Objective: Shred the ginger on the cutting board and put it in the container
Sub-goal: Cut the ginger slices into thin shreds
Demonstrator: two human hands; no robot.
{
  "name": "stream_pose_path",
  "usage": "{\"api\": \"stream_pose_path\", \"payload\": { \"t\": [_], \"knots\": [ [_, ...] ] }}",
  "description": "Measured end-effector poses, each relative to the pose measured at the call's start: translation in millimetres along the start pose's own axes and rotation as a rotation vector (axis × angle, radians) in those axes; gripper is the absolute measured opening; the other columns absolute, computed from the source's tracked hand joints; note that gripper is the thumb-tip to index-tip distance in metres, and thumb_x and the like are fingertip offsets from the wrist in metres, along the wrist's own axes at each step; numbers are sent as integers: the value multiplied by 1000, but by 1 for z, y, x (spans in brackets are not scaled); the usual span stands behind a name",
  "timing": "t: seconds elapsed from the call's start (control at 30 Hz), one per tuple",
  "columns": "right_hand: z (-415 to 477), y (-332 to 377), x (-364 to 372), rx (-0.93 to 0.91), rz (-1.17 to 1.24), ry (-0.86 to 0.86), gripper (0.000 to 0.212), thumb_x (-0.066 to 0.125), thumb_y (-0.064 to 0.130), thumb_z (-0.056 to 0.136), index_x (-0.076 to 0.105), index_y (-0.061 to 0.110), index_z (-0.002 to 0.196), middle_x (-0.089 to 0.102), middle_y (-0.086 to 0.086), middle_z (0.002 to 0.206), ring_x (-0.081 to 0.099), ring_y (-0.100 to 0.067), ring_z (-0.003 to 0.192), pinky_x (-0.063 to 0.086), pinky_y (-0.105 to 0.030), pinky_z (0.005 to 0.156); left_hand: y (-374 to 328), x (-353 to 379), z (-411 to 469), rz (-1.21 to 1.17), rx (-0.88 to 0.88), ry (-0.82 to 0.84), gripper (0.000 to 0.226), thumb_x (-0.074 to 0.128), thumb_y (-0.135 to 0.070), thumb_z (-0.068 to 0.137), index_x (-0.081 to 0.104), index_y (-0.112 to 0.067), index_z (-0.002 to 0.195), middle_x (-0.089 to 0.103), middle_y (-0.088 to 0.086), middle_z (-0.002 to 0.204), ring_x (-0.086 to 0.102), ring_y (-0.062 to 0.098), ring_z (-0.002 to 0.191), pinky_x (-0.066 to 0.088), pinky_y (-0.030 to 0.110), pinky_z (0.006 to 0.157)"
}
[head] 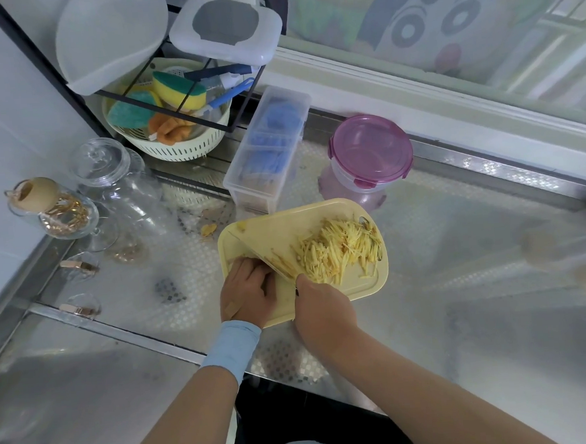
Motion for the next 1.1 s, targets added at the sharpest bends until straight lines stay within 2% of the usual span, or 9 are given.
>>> {"api": "stream_pose_path", "payload": {
  "t": [0.33, 0.53, 0.63, 0.77, 0.87, 1.03, 1.1],
  "knots": [
    [-10, -5, 5, 23, -37, 6, 18, 43, 0, 91, 34, 15, 93, 46, -4, 70, 40, -19, 56, 26, -32, 45, -3, -3, 2, -2, 19, -42, 10, 60, -5, 76, 66, -6, 69, 64, 10, 75, 52, 25, 81, 43, 28, 71],
    [7, 4, 1, 5, -6, -6, 15, 44, 1, 92, 37, 15, 93, 44, -3, 69, 40, -19, 56, 34, -33, 51, -1, -2, 1, -4, 16, -37, 8, 64, -2, 74, 68, -7, 69, 65, 8, 75, 53, 24, 81, 46, 29, 71],
    [3, 0, 1, -5, 21, 0, 12, 43, 3, 93, 38, 14, 91, 47, -5, 71, 41, -20, 58, 29, -33, 47, 0, -2, 0, 1, 9, -35, 8, 69, 0, 71, 68, -8, 69, 65, 7, 76, 53, 24, 82, 47, 30, 70],
    [-8, -7, 3, -11, 9, -7, 10, 40, 5, 96, 37, 14, 92, 47, -5, 69, 42, -22, 57, 26, -33, 46, -3, -2, 0, 12, 17, -51, 9, 61, -7, 75, 66, -7, 68, 64, 8, 76, 52, 24, 82, 43, 26, 72],
    [-9, -9, 6, -4, 7, -12, 10, 40, 7, 97, 37, 15, 93, 45, -4, 69, 42, -23, 58, 26, -33, 46, -3, -3, 0, 9, 23, -36, 6, 66, -3, 74, 67, -6, 69, 64, 9, 77, 53, 24, 82, 45, 28, 71],
    [7, -7, 3, -11, 28, -12, 7, 40, 11, 99, 40, 16, 93, 47, -3, 72, 49, -26, 66, 30, -32, 48, 0, 1, 1, 30, 13, 8, 6, 69, -2, 73, 67, -7, 69, 63, 8, 77, 54, 26, 81, 46, 31, 70],
    [11, -9, 1, -16, 51, -23, 9, 38, 16, 101, 40, 17, 92, 46, -1, 72, 50, -27, 69, 35, -33, 53, 0, 1, 1, 39, 14, 15, 6, 68, -3, 74, 67, -7, 70, 64, 7, 77, 54, 25, 81, 46, 30, 70]
  ]
}}
Point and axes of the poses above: each hand's wrist, its own z-axis towards the middle knuckle, its own x-axis out of the palm, y = z × x, the point moved 4 cm from there along z, towards the middle knuckle
